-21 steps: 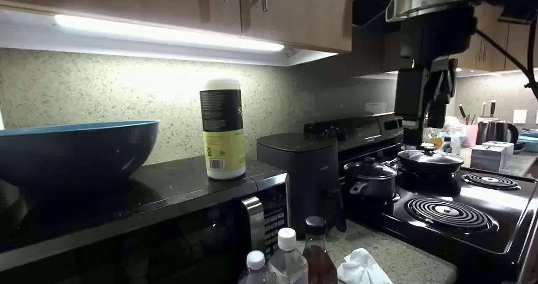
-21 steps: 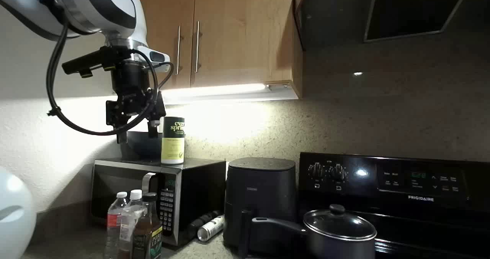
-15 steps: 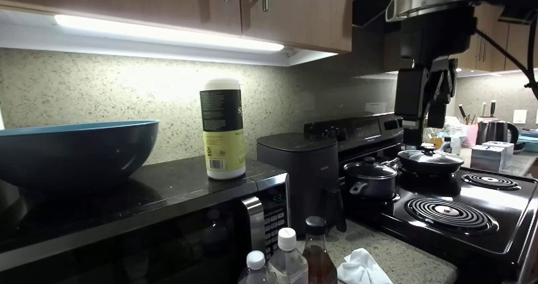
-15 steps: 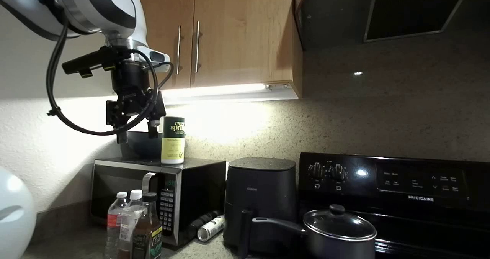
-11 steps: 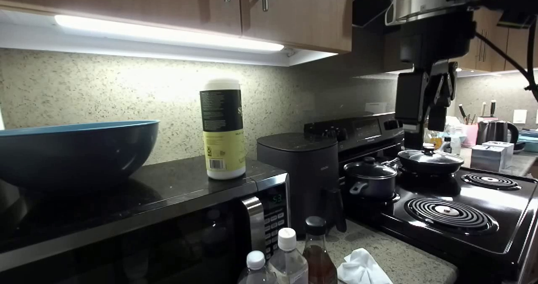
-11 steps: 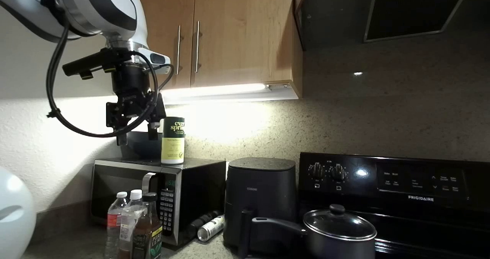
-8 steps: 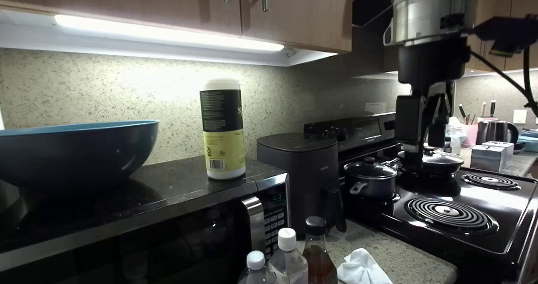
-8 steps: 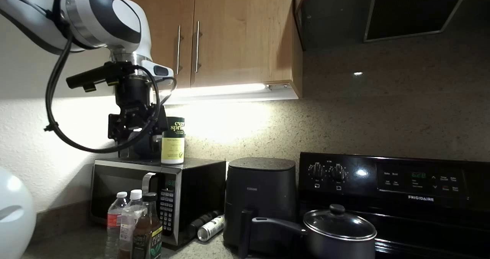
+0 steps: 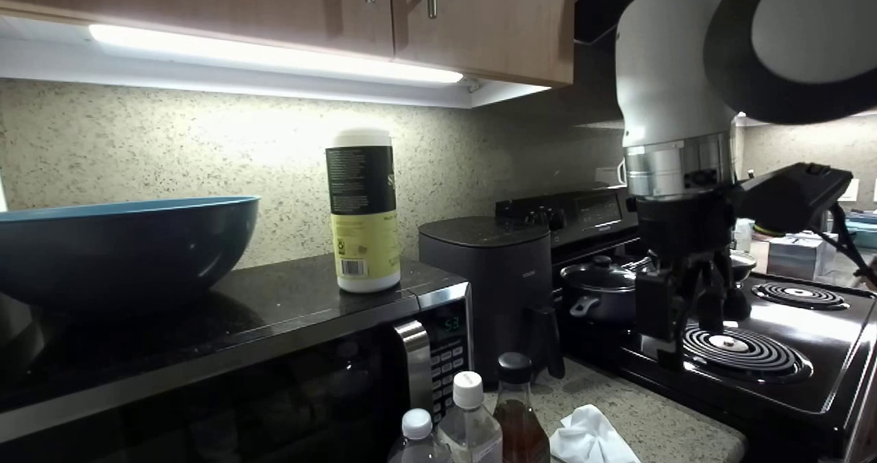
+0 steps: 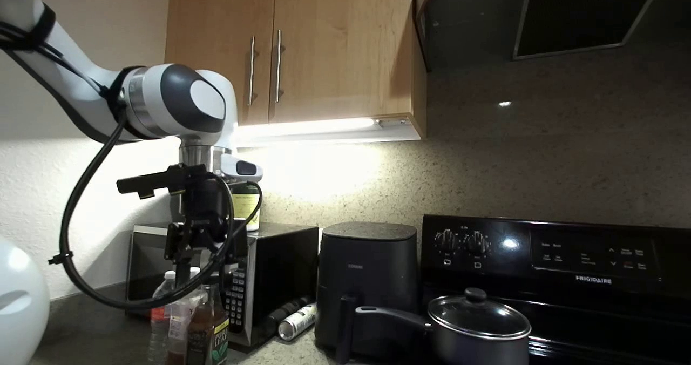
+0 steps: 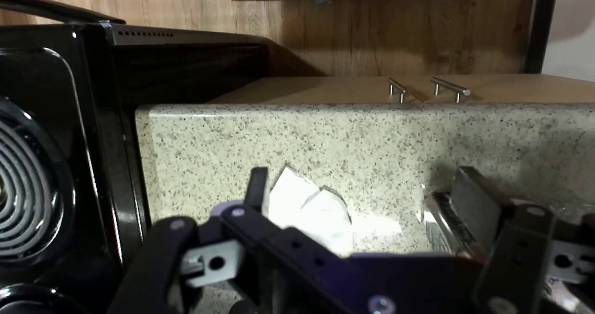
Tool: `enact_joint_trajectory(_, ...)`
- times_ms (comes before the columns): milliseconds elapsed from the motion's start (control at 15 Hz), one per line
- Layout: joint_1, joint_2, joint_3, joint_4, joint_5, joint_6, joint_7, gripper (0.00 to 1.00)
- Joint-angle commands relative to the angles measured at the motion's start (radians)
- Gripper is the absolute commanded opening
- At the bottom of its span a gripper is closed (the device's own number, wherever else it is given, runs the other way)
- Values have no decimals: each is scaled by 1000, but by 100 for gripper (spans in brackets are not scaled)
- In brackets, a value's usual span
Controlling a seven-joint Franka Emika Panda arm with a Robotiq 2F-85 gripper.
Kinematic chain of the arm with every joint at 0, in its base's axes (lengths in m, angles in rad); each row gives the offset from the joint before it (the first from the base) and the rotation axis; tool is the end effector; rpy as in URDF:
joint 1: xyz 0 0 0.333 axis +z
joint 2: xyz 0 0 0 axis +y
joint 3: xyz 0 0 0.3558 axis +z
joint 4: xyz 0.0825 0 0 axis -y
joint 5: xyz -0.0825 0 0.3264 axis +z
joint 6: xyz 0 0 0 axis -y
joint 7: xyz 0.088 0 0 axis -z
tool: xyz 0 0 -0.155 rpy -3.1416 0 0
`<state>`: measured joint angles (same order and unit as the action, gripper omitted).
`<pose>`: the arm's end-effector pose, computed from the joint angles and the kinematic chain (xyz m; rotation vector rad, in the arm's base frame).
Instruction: Pick up the cloth and wipe the air fryer
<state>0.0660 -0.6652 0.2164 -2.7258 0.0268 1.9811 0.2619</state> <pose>0.2383 0.0722 0.4177 3.0119 -0.0640 -0.0910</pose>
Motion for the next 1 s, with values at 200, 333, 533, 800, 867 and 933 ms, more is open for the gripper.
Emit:
enact_joint_trajectory(200, 10, 48, -16, -3, -5, 17, 9, 100)
enact_joint_trajectory(333, 10, 48, -16, -2, -4, 17, 9, 100)
enact_joint_trajectory(533, -18, 122, -34, -40, -14, 137, 8, 100)
enact_joint_trajectory(800, -54, 248, -79, -49, -43, 254, -18, 100)
enact_joint_trajectory(867, -68, 292, -90, -37, -63, 271, -24, 100)
enact_joint_trajectory(933, -82, 335, -98, -23, -87, 278, -21, 100)
